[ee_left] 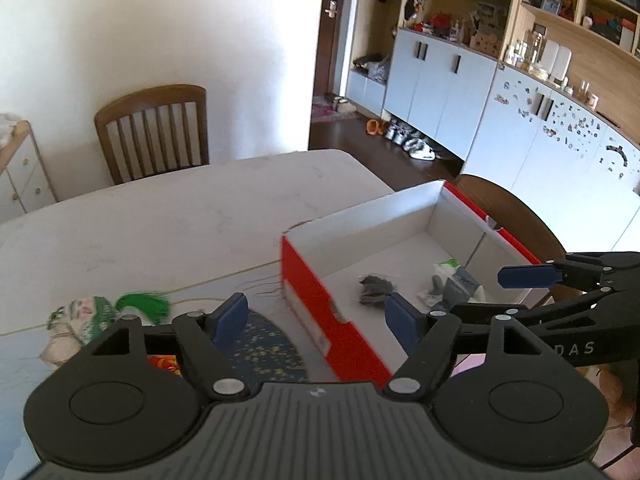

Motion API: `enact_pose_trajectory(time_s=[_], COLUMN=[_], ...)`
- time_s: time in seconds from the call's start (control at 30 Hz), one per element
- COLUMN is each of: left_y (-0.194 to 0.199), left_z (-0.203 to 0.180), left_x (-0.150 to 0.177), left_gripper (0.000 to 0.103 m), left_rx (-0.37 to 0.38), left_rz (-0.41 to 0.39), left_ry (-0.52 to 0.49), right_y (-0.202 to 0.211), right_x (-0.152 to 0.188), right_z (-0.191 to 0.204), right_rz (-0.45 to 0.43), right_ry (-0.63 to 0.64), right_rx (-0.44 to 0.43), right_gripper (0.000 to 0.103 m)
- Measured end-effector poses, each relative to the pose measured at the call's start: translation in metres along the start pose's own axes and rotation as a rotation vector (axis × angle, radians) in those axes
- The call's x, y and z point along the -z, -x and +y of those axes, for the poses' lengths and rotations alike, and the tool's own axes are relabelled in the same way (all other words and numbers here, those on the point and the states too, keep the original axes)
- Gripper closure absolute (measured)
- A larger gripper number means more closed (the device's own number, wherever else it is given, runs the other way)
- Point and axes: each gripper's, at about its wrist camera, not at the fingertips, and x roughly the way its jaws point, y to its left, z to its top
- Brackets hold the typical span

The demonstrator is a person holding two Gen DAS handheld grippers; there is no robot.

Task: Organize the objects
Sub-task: 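Move both tools back over the pile of items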

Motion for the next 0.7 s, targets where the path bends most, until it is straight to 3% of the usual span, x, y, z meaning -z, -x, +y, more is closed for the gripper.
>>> enact_pose_trajectory(time_s=[0.33,0.7], left_y=[0.028,0.049], left_z=[0.034,0.078], left_x=[0.021,0.044], left_gripper=[0.019,0.005], left_rx=[-0.039,-0.031], left_rz=[-0.051,-0.073], left_ry=[-0.010,0.040], right_y=[0.000,-0.006], right_x=[0.004,0.008], right_z=[0.044,0.094], right_rz=[-0.044,-0.070], right_ry=[0.009,0.047], right_rx=[-0.054,-0.089], right_gripper=[0.011,0.005])
